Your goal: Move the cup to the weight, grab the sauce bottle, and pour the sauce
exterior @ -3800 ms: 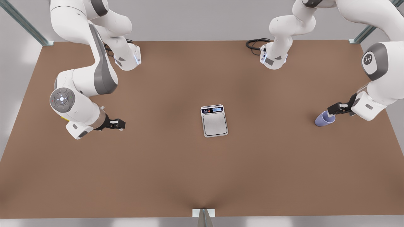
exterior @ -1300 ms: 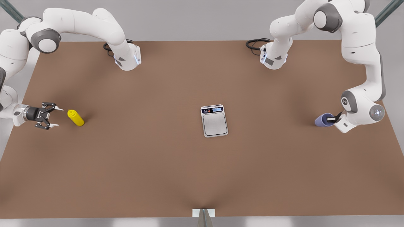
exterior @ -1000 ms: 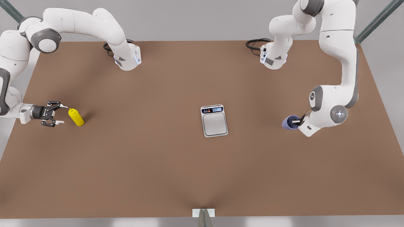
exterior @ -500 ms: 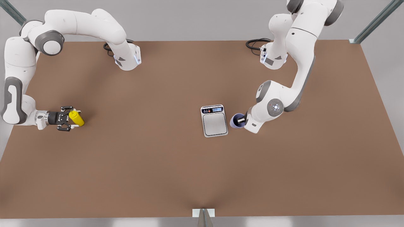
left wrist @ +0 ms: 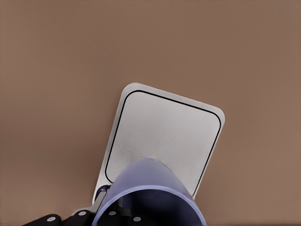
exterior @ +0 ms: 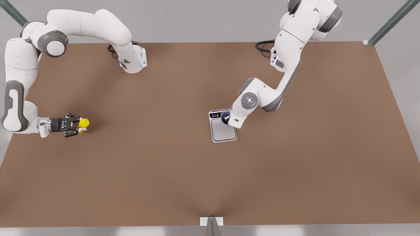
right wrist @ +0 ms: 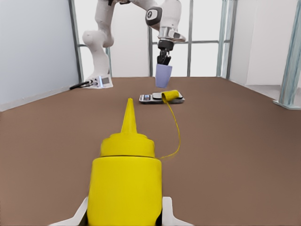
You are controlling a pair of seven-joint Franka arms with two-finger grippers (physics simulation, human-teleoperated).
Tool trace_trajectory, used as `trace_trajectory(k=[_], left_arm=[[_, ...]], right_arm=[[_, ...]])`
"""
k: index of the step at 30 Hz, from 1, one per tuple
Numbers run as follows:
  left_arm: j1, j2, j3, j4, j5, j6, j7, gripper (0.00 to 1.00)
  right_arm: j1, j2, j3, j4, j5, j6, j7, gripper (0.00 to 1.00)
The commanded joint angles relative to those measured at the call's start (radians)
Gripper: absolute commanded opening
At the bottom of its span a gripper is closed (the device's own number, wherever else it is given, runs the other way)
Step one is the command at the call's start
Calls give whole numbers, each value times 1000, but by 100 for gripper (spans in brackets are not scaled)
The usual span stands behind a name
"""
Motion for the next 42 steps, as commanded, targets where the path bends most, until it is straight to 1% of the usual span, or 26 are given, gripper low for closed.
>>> trace_trajectory(k=[1,4,6,8,9,10,11,12,18,21,23,25,28,32,34,36,37,38,39,40,41,42], left_arm=[[0,3,0,0,-22,1,1,21],[-9,40,0,3,-23,32,-12,21],[-11,41,0,3,-23,38,-12,21],[-9,43,0,5,-27,39,-12,21],[-9,48,0,5,-27,48,-12,25],[-8,55,1,6,-27,53,-12,64],[-8,57,2,6,-25,62,-11,87],[-8,57,3,6,-23,64,-11,99],[-8,57,5,6,-23,64,-11,100],[-8,57,5,6,-23,64,-11,100],[-8,55,5,6,-23,64,-9,100],[-8,49,6,6,-23,62,-9,100],[-8,34,9,8,-25,56,-11,100],[-8,-11,20,8,-25,18,-17,100],[-8,-46,29,8,-27,-28,-16,100],[29,-152,58,8,-66,-125,-6,100],[57,-204,98,8,-122,-154,1,100],[132,-268,159,15,-227,-212,63,100],[184,-278,190,55,-263,-278,132,100],[233,-275,253,124,-266,-401,282,100],[271,-276,273,158,-252,-479,435,100],[305,-297,273,178,-156,-550,562,100]], right_arm=[[-6,-12,11,0,3,-9,20,42],[12,-62,75,52,-6,-26,107,43],[21,-82,109,59,-14,-23,147,43],[20,-114,173,96,-60,-23,218,44],[46,-131,211,96,-83,5,258,44],[76,-136,225,102,-101,31,292,44],[101,-159,233,102,-101,53,305,44],[129,-171,233,102,-104,65,328,45],[264,-243,235,100,-115,120,456,45],[336,-311,244,100,-134,164,560,45],[420,-317,244,99,-161,229,641,45],[486,-357,245,97,-181,269,739,46],[586,-403,247,99,-273,315,891,46],[718,-407,247,97,-339,405,1072,46],[744,-407,247,99,-348,433,1118,46],[785,-407,247,100,-388,464,1181,46],[803,-407,247,100,-402,468,1204,46],[816,-407,245,100,-424,497,1237,46],[840,-407,245,102,-448,497,1260,46],[866,-406,245,102,-473,507,1292,46],[879,-406,245,102,-473,540,1321,46],[902,-406,245,102,-474,542,1339,46]])
